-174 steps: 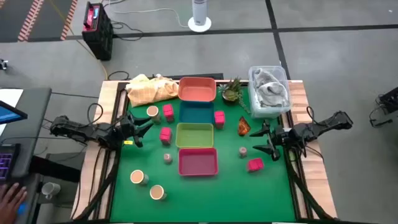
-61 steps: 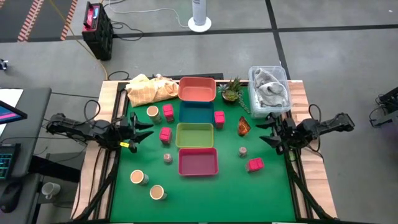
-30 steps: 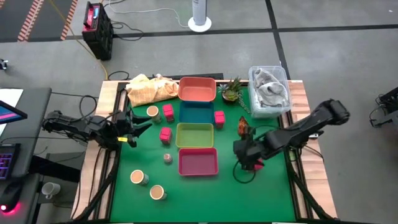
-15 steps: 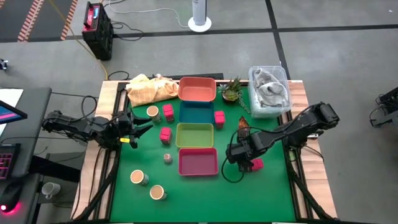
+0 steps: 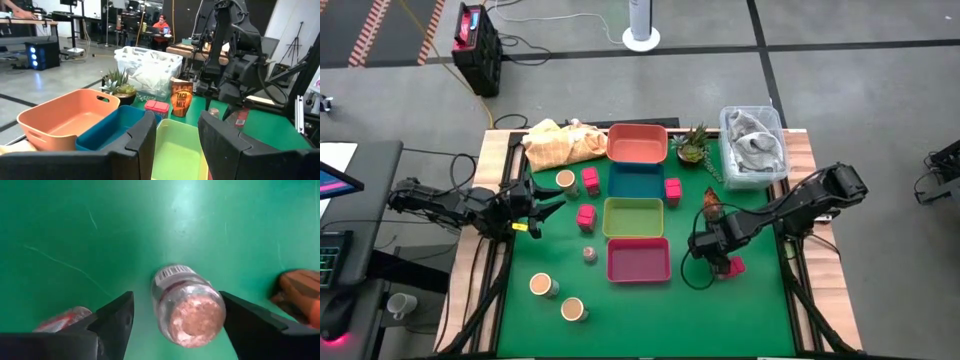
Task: Sort spices by type
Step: Put the right brown seasoning bottle into the blue bin
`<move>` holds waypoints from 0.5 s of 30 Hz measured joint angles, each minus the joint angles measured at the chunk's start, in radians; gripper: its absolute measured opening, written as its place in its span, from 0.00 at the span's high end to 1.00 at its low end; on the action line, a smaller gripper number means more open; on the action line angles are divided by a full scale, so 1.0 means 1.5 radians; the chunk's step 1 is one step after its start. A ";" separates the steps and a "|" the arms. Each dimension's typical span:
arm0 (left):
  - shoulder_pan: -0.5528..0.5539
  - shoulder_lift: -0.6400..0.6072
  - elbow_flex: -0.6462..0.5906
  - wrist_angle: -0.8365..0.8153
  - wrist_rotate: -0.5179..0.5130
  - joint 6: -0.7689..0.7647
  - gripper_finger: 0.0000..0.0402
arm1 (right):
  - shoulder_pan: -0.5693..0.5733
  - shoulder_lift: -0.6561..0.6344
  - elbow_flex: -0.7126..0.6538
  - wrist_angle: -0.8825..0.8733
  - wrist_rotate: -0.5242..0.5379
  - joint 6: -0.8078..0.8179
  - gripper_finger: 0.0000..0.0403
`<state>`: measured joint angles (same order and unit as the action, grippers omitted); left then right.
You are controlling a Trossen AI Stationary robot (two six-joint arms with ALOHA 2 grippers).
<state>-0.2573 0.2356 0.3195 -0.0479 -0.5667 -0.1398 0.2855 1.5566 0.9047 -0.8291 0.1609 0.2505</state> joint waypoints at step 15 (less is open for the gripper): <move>0.000 0.000 0.000 0.001 0.000 -0.008 0.66 | -0.056 0.002 0.021 0.000 -0.027 -0.081 0.51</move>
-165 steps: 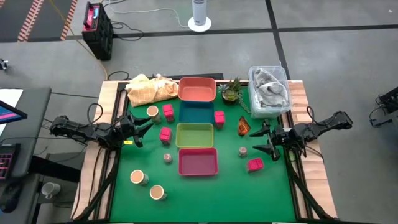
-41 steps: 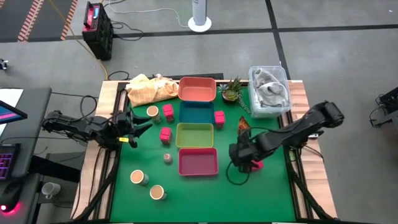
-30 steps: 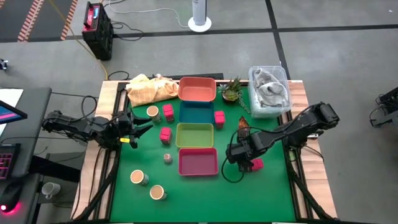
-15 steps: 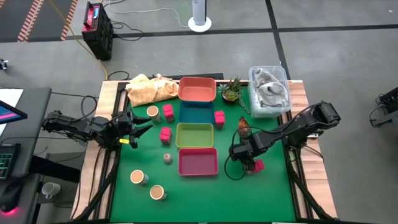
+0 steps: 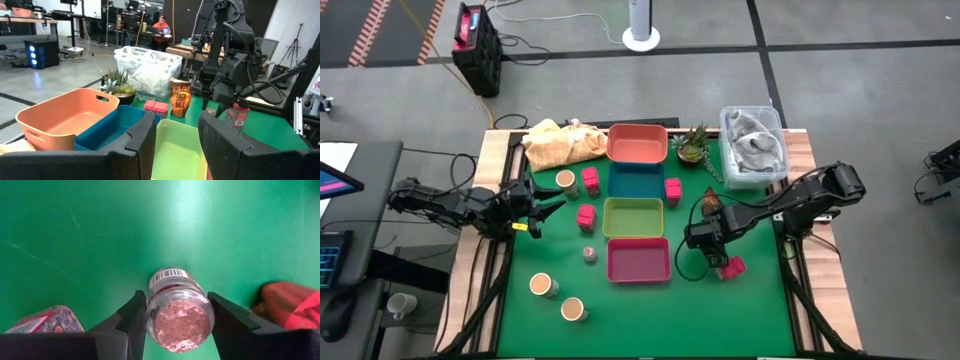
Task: Sort spices by type
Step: Put the right brown seasoning bottle into the blue bin
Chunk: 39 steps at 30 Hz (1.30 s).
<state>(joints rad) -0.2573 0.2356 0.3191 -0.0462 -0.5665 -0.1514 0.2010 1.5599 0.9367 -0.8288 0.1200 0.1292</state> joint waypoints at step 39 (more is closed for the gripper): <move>0.112 0.083 0.059 -0.087 -0.027 0.042 0.66 | -0.320 0.506 0.822 -0.152 -0.085 -0.404 0.49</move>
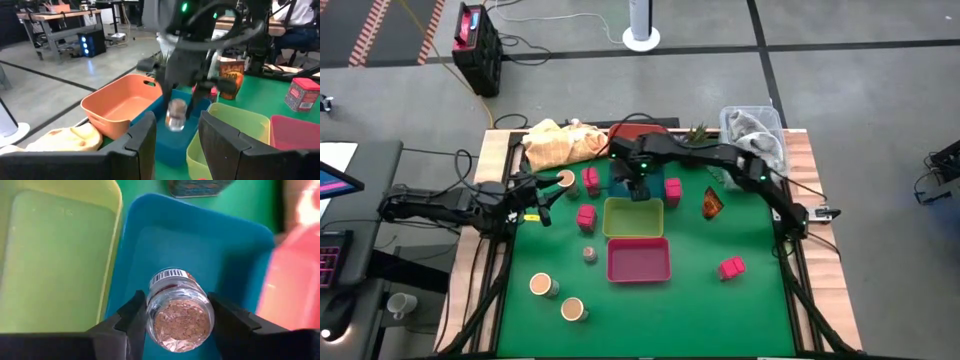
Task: Sort spices by type
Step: Put the right brown seasoning bottle into the blue bin, then put the brown seasoning bottle into the blue bin
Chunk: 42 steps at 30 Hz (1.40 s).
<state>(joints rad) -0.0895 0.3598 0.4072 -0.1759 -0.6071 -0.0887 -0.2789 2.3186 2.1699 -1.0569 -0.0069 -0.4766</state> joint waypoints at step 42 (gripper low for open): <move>-0.002 0.000 0.096 -0.184 -0.001 -0.055 0.66 | 0.222 -0.005 0.095 0.121 -0.101 -0.011 0.34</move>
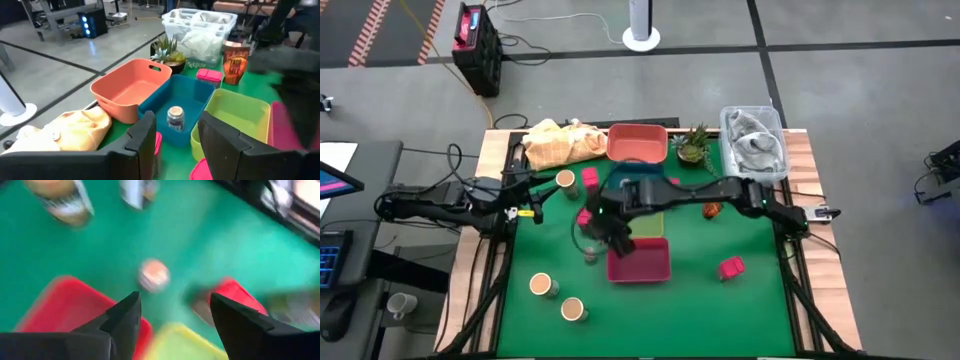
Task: Sort spices by type
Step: Put the brown seasoning bottle into the blue bin
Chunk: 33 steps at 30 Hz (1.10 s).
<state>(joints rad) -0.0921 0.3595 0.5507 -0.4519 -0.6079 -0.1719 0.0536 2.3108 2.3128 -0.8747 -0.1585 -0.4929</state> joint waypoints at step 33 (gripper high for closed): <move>-0.045 0.009 -0.002 -0.003 0.035 -0.038 0.66 | 0.031 0.098 -0.129 0.291 -0.008 0.098 0.34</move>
<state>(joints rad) -0.1593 0.3729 0.5480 -0.4563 -0.5559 -0.2283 0.1002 2.4584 2.1195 -0.4380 -0.1709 -0.3458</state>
